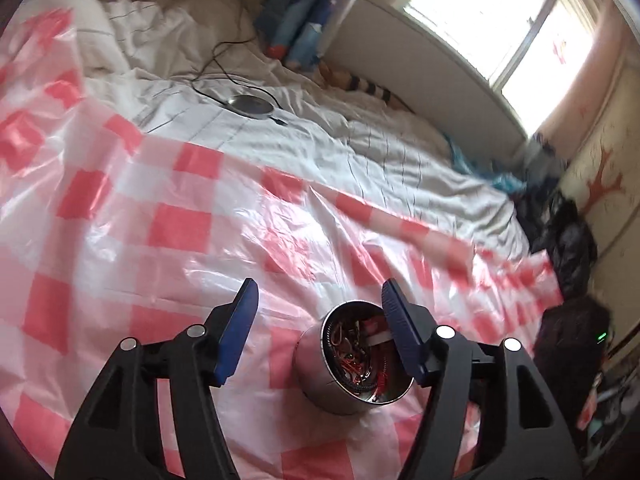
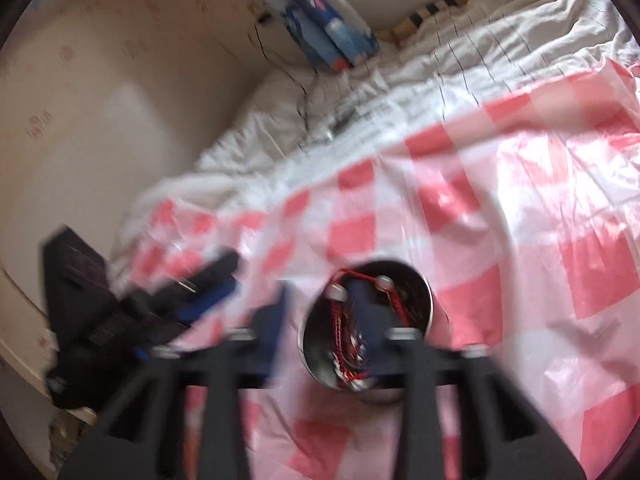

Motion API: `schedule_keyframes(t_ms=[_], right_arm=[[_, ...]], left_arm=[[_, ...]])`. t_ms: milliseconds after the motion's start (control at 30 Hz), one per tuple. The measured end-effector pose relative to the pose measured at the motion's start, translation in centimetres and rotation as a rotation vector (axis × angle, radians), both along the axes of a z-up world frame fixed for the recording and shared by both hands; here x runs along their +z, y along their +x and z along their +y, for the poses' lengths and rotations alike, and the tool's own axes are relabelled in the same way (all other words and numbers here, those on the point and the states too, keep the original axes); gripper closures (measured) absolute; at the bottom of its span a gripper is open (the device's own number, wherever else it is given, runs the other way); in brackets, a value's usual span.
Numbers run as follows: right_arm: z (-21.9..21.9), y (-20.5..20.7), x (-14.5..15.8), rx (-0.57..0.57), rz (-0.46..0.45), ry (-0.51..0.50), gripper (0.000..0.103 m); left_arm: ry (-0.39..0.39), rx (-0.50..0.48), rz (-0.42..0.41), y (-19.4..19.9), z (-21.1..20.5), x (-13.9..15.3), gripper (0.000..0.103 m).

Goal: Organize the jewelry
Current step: 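Move both open tools back over the remaining bracelets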

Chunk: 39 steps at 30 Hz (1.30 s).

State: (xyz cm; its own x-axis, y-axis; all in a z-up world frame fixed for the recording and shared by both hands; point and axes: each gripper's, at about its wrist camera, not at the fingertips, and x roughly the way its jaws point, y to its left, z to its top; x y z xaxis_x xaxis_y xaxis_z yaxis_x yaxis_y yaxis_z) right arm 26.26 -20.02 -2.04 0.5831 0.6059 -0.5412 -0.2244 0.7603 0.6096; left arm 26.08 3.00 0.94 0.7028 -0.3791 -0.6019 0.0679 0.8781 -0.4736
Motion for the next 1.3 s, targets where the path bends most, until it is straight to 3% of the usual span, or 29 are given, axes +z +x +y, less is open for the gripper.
schedule_keyframes(t_ms=[133, 233, 567, 633, 700, 800, 900, 1033, 1133, 1200, 1300], right_arm=[[-0.3, -1.8, 1.0, -0.021, -0.051, -0.01, 0.037], [-1.9, -4.6, 2.4, -0.066, -0.091, 0.008, 0.027], [-10.1, -20.0, 2.1, -0.231, -0.075, 0.08, 0.013], [-11.3, -22.1, 1.3, -0.248, -0.043, 0.147, 0.013], [-12.0, -23.4, 1.5, -0.226, -0.068, 0.265, 0.01], [-12.3, -24.6, 1.8, -0.223, -0.085, 0.322, 0.009], [-12.1, -24.7, 0.5, -0.162, -0.028, 0.482, 0.007], [-12.3, -25.4, -1.1, -0.122, 0.0, 0.709, 0.007], [-12.5, -26.0, -2.3, -0.113, 0.016, 0.854, 0.007], [-12.3, -26.5, -2.4, -0.11, 0.014, 0.888, 0.007], [-10.8, -27.1, -1.3, -0.076, -0.007, 0.831, 0.007]], left_arm=[[0.01, -0.012, 0.041, -1.1, 0.6, -1.1, 0.042], [0.031, -0.046, 0.071, -3.2, 0.5, -1.8, 0.041], [0.044, -0.005, 0.111, -12.8, 3.7, -2.8, 0.031], [0.046, 0.009, 0.113, -14.7, 4.4, -2.8, 0.031], [0.038, 0.024, 0.102, -16.2, 4.8, -2.6, 0.031], [0.056, 0.033, 0.066, -18.1, 4.6, -1.9, 0.027], [0.123, 0.001, 0.03, -19.8, 3.0, -1.1, 0.026], [0.235, -0.077, -0.14, -23.9, 0.0, 1.2, 0.026], [0.322, -0.127, -0.279, -27.6, -2.2, 2.8, 0.02], [0.353, -0.158, -0.329, -29.3, -3.1, 3.3, 0.017], [0.356, -0.167, -0.324, -30.1, -3.1, 3.8, 0.017]])
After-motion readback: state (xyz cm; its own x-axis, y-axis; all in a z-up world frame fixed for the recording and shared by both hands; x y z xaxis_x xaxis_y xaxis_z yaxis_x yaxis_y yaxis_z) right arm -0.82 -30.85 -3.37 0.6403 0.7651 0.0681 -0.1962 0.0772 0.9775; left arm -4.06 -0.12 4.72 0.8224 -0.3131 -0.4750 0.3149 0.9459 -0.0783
